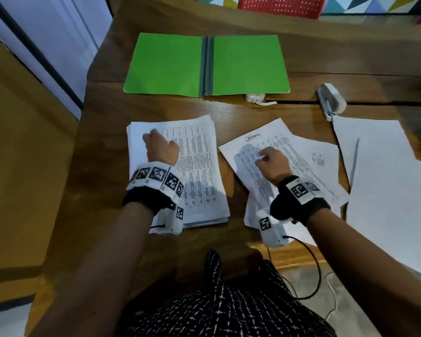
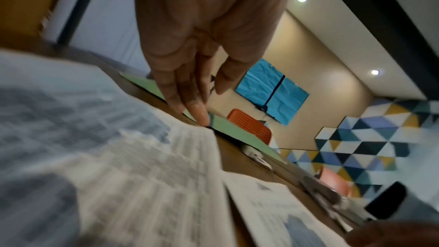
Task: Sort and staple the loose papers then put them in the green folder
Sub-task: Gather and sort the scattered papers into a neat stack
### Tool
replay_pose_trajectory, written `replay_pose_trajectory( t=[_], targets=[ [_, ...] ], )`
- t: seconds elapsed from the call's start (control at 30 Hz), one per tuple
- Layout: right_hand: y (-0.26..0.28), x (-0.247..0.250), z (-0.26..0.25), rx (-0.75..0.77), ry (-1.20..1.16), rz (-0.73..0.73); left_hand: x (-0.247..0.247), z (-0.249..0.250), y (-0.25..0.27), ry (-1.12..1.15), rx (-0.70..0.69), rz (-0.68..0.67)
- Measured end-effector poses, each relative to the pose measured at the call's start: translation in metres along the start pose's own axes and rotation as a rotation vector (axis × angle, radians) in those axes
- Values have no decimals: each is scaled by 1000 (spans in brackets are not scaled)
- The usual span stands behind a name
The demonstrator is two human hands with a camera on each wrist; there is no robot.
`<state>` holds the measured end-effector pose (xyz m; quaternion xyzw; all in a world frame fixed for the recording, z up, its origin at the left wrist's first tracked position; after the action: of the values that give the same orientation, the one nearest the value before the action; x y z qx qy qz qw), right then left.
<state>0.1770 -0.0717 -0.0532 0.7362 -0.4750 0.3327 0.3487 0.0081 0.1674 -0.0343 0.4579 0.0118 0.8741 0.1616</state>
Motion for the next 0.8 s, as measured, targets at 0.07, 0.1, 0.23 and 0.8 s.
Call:
replay_pose_trajectory(
  t=[0.07,0.1,0.23,0.8],
  targets=[
    [-17,30,36,-82,57,63,-27,34,18,63,-90,-134],
    [-23,43,56,-132,103,84,-41,45,29,84,-102,-193],
    [-27,74,122,-269,347,83,-105,44,69,9,-35,-379],
    [5,80,180,-427,25,113,-161,70,157,-214,-3,-218]
  ],
)
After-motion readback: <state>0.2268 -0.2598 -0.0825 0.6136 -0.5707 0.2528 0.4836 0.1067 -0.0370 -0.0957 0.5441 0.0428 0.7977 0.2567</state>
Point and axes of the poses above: each hand's wrist, its own y-axis away from the middle knuckle, its own x-axis out of the back of the hand, z = x × y, the point moved 10 cm from there along -y, towards the middle knuckle, and after that the axes turned 12 degrees about z, right-handed, at the moved point
